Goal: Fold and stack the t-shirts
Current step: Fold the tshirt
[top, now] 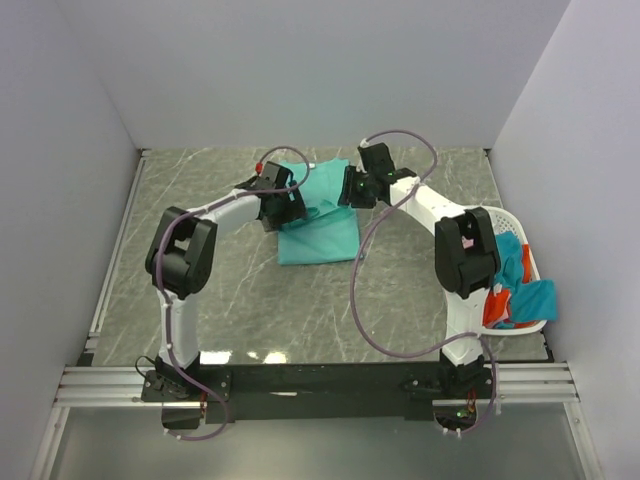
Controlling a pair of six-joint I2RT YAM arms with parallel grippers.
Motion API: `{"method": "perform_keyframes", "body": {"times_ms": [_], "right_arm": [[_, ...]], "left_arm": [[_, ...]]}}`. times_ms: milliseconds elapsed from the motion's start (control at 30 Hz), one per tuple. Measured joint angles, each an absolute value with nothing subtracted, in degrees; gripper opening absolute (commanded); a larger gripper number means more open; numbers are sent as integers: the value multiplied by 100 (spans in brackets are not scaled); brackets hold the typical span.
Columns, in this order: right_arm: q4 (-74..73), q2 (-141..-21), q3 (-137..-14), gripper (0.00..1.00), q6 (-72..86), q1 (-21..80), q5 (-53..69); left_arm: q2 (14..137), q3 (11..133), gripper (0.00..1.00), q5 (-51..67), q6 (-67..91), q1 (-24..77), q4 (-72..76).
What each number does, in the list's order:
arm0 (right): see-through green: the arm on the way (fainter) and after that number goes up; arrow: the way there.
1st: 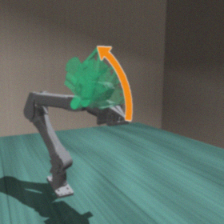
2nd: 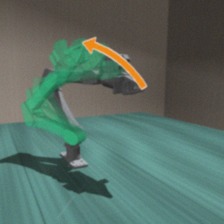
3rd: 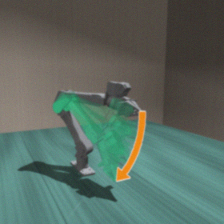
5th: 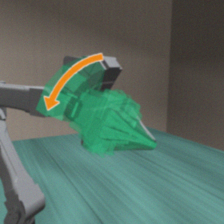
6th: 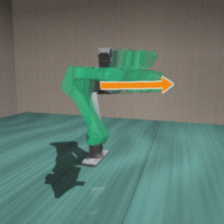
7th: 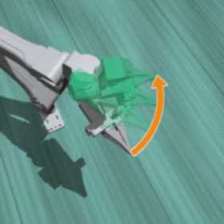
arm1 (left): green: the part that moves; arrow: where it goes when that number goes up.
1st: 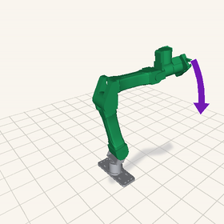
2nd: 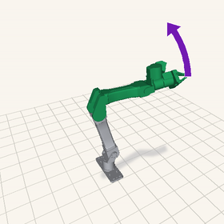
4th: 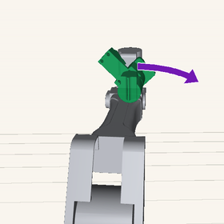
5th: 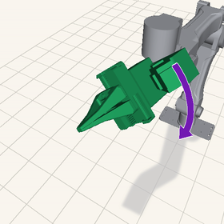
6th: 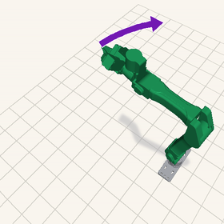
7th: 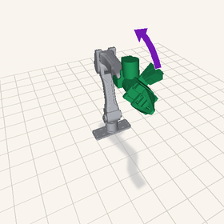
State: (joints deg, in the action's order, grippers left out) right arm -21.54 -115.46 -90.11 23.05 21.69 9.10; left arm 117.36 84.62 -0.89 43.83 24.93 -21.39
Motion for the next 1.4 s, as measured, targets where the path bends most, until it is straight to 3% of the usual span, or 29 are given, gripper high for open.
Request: {"method": "perform_keyframes", "body": {"times_ms": [100,433,567,600,833,1067,1400], "right_arm": [[-2180,-11316,-8925,60,2261,2169,1039],[-1885,-10121,-7830,66,2137,2565,1503],[-1885,-10289,-7843,69,1977,3111,1564],[-1892,-10383,-7913,74,1935,3234,1570],[-1953,-11550,-8986,84,1765,3647,1693],[-2091,-12344,-9699,86,1684,3597,1575],[-2233,-12925,-10497,86,1667,3555,1374]], "left_arm": [[11262,8143,99,-86,4416,2493,-2073],[8895,6263,100,-93,4659,2493,-1761],[7948,5203,99,-239,4882,2493,-1859],[7666,4915,100,-303,4943,2493,-1922],[5767,3629,99,-768,5502,2493,-2585],[5068,3074,99,-989,5885,2493,-2991],[4976,2893,99,-985,5988,2493,-2998]]}}
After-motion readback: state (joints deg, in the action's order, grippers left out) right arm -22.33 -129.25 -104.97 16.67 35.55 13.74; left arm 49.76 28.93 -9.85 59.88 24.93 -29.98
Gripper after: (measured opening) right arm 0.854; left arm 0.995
